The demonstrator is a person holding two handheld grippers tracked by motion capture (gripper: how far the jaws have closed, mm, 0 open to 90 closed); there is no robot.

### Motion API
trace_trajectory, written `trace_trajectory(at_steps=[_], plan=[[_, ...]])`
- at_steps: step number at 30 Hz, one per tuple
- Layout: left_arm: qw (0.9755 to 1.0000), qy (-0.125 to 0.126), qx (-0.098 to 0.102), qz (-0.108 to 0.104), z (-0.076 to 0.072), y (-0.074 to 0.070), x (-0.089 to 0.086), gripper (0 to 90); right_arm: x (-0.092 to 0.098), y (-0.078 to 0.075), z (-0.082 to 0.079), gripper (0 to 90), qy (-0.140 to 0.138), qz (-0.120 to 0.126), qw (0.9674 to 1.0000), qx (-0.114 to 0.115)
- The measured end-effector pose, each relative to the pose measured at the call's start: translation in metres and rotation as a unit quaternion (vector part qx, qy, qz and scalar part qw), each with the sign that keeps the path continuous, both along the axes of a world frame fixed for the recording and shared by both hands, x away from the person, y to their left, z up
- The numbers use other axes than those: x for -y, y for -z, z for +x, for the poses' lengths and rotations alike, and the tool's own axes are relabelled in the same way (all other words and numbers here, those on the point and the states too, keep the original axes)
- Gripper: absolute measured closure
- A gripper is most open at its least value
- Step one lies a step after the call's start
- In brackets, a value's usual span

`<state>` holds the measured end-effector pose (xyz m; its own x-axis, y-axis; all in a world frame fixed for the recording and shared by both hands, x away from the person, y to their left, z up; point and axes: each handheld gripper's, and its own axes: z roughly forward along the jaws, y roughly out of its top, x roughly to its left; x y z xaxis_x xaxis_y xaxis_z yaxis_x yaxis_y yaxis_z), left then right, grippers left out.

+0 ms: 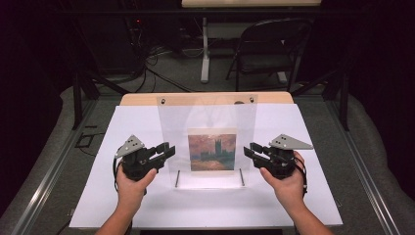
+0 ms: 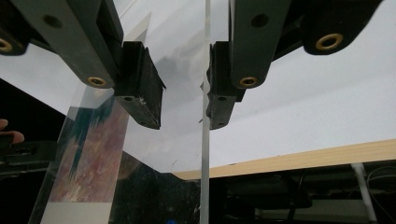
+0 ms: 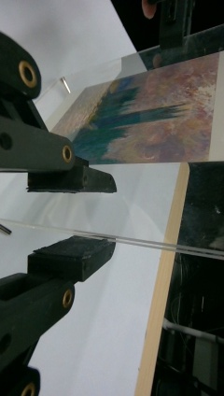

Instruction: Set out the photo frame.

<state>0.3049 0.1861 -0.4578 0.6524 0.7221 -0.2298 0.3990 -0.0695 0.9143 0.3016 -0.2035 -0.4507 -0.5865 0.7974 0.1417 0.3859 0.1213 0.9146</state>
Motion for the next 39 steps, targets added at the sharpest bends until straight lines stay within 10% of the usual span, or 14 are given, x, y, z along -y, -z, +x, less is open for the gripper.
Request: trace_trajectory(at_steps=[24,39], plan=[[0.9985,-0.037,-0.008,0.039,-0.022,0.019,-0.021,48.6,0.031,0.028,-0.023,45.5,0.029,-0.011,0.9995,0.007],[0.9941,-0.080,-0.028,0.068,-0.007,0.071,-0.056,43.4,0.062,0.080,-0.015,40.9,0.078,-0.054,0.9947,-0.042]])
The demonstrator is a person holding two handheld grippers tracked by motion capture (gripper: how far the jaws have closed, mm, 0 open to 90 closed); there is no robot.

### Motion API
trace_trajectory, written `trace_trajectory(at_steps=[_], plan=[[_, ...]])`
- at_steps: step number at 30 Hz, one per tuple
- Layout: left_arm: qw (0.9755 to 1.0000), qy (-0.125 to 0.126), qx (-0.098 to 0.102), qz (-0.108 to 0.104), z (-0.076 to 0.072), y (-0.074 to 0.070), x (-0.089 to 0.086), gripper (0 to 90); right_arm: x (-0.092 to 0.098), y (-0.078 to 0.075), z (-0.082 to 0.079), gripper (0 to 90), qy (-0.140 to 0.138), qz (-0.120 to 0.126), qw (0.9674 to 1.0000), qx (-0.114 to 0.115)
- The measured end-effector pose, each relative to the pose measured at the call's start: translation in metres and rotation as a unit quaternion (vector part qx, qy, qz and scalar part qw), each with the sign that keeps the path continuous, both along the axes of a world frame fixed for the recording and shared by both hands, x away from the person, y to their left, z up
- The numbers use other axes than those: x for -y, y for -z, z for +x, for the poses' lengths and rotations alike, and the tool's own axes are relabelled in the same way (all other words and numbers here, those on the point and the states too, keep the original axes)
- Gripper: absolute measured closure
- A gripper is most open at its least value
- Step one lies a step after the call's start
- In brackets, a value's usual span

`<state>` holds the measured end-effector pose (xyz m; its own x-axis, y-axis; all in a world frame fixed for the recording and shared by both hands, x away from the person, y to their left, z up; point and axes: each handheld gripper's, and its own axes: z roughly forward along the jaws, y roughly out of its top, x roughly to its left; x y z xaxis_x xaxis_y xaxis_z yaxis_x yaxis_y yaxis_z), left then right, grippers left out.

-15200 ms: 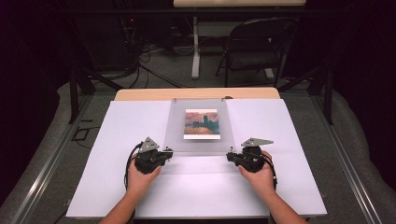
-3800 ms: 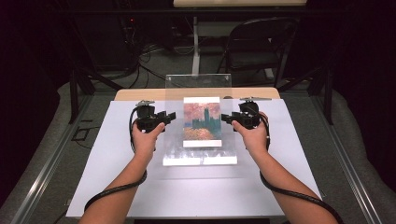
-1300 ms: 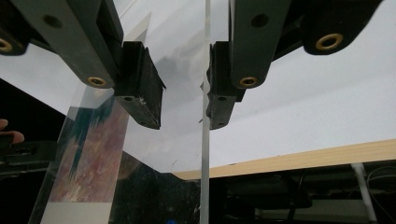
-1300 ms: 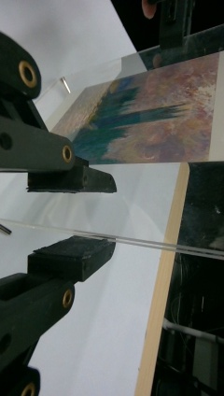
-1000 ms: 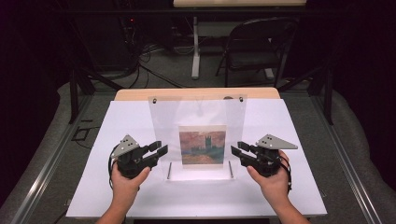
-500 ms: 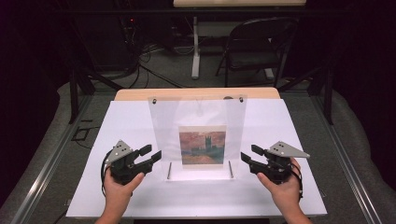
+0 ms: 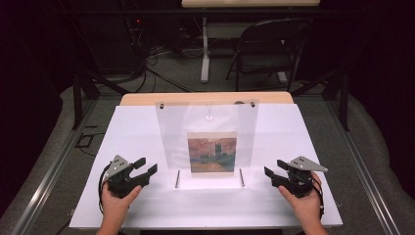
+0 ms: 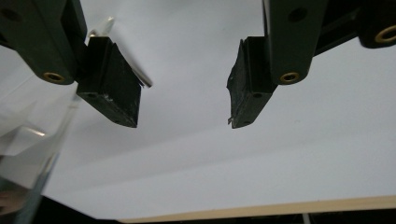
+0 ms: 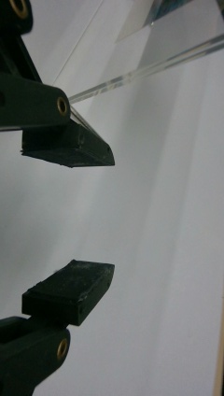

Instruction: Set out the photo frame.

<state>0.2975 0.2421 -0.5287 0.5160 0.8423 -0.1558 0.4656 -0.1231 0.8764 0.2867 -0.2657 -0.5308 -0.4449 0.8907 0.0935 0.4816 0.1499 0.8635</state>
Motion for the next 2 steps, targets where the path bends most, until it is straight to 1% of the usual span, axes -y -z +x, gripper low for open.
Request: trace_trajectory(at_steps=[1,2], plan=[[0.9999,-0.005,-0.008,-0.003,0.0017,0.0019,-0.0016,43.4,0.0002,0.0031,0.0016,41.0,-0.001,-0.002,1.0000,-0.008],[0.9998,-0.011,-0.015,-0.009,0.0031,0.0037,-0.0024,43.4,-0.0001,0.0052,0.0028,41.0,0.000,0.004,0.9999,-0.013]])
